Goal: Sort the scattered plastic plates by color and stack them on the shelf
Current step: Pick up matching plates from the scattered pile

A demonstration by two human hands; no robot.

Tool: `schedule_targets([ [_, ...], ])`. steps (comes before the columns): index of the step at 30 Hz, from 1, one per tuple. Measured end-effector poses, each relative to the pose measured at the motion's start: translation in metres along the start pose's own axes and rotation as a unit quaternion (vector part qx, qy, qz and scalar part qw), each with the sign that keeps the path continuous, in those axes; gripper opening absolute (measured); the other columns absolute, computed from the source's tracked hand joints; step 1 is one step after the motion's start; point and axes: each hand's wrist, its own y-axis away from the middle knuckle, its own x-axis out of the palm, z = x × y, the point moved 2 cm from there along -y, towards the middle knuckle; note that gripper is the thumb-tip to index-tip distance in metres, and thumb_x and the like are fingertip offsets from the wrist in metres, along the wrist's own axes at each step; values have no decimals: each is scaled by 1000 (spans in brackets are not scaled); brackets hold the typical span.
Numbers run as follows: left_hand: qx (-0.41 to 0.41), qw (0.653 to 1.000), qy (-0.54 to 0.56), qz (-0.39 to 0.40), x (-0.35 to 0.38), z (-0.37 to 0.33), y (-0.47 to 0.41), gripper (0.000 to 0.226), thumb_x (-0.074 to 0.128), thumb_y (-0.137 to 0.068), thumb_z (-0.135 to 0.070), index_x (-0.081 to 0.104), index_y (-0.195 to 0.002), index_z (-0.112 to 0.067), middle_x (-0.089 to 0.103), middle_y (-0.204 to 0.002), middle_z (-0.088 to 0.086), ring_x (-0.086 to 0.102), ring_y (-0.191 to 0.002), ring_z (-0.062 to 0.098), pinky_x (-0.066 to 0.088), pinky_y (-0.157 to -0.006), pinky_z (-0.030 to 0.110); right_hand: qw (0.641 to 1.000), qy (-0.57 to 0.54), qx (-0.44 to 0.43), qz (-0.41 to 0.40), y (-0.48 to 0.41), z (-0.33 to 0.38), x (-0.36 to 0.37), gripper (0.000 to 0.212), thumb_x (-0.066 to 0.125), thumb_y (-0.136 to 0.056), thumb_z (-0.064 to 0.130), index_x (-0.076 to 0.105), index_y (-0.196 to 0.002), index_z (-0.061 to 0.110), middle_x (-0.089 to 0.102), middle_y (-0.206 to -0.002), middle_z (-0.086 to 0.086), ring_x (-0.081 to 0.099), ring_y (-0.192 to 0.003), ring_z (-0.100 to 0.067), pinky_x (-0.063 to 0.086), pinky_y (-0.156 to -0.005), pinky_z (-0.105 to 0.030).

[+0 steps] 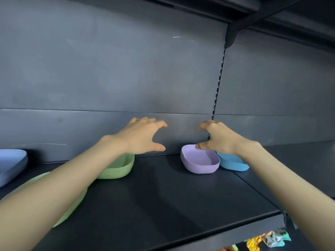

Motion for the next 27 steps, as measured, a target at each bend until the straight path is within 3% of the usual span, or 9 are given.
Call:
schedule_targets([
  [10,-119,993,-11,22,16,55,10,66,61,-82,-50,35,-139,-29,43,-141,-3,35,-132,18,23,-108,36,991,-61,-113,41,-72,24,48,60,68,-84,29,44,-136,14,41,-139,-7,36,-131,-23,32,-105,-31],
  [18,-265,963,33,39,34,73,67,71,70,-75,-49,41,-136,-28,51,-134,-2,45,-126,17,32,-107,38,967,-118,-200,105,-88,53,97,58,71,-81,34,47,-132,19,42,-135,0,36,-129,-19,35,-106,-38],
  [24,-335,938,78,46,36,85,97,92,64,-49,-71,47,-130,-32,55,-128,-7,50,-121,15,38,-104,42,951,-166,-228,125,-81,65,116,57,72,-80,32,49,-130,17,46,-131,0,39,-126,-16,35,-98,-27],
  [27,-337,936,89,52,37,94,102,88,72,-53,-64,48,-130,-28,57,-126,-8,50,-120,15,40,-102,40,950,-174,-227,125,-79,72,118,57,72,-80,32,50,-130,17,47,-128,0,40,-125,-16,33,-95,-24],
])
